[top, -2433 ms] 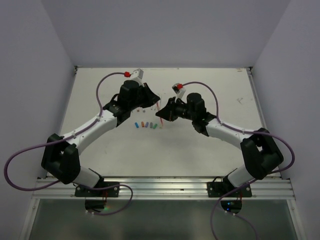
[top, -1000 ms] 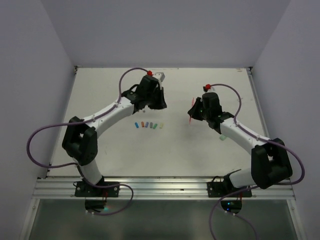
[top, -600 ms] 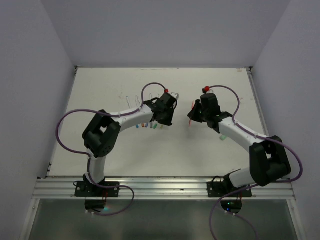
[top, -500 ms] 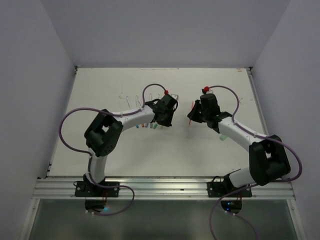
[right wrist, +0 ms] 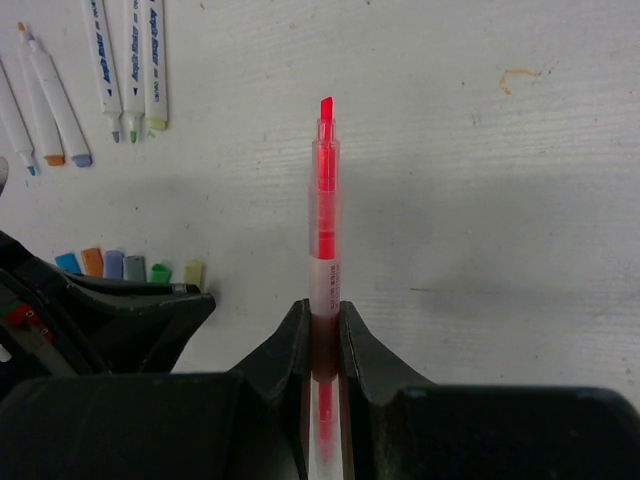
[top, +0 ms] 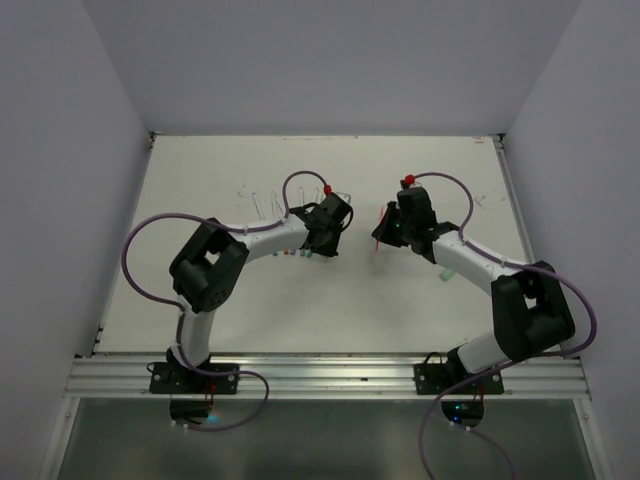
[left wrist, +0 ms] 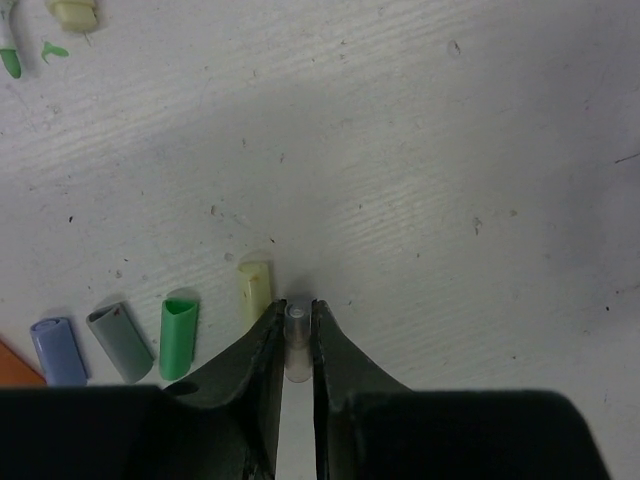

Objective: Open the pen caps

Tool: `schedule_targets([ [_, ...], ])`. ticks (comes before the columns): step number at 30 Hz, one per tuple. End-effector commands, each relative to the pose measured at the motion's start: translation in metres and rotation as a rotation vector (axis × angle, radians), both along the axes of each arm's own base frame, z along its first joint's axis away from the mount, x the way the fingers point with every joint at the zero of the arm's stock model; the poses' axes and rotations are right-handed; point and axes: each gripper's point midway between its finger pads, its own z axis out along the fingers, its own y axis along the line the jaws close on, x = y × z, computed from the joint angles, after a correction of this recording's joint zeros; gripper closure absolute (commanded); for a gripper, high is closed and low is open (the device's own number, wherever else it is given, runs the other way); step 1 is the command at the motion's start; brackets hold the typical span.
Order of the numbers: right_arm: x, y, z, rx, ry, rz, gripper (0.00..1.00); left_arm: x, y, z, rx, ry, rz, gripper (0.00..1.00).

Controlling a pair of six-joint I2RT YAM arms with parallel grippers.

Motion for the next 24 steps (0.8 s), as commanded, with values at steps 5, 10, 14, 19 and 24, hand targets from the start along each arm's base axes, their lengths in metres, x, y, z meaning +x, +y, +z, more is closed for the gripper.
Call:
schedule_targets([
  [5, 0.010, 0.014, 0.013, 0.067, -0.026, 0.013, 1.00, 0.001, 0.005, -0.014, 0.036, -0.011, 0.013, 0.77],
  [10, 0.008, 0.016, 0.010, 0.074, -0.019, 0.026, 1.00, 0.000, 0.006, -0.016, 0.036, -0.010, 0.019, 0.71],
  [14, 0.008, 0.018, 0.009, 0.080, -0.017, 0.032, 1.00, 0.000, 0.005, -0.015, 0.034, -0.011, 0.018, 0.71],
  [19, 0.014, 0.024, 0.012, 0.100, -0.030, 0.044, 1.00, -0.001, -0.001, 0.002, -0.008, -0.017, 0.019, 0.70],
  [24, 0.031, 0.028, 0.020, 0.098, -0.054, 0.033, 1.00, 0.008, -0.015, 0.073, -0.135, -0.104, 0.021, 0.64],
])
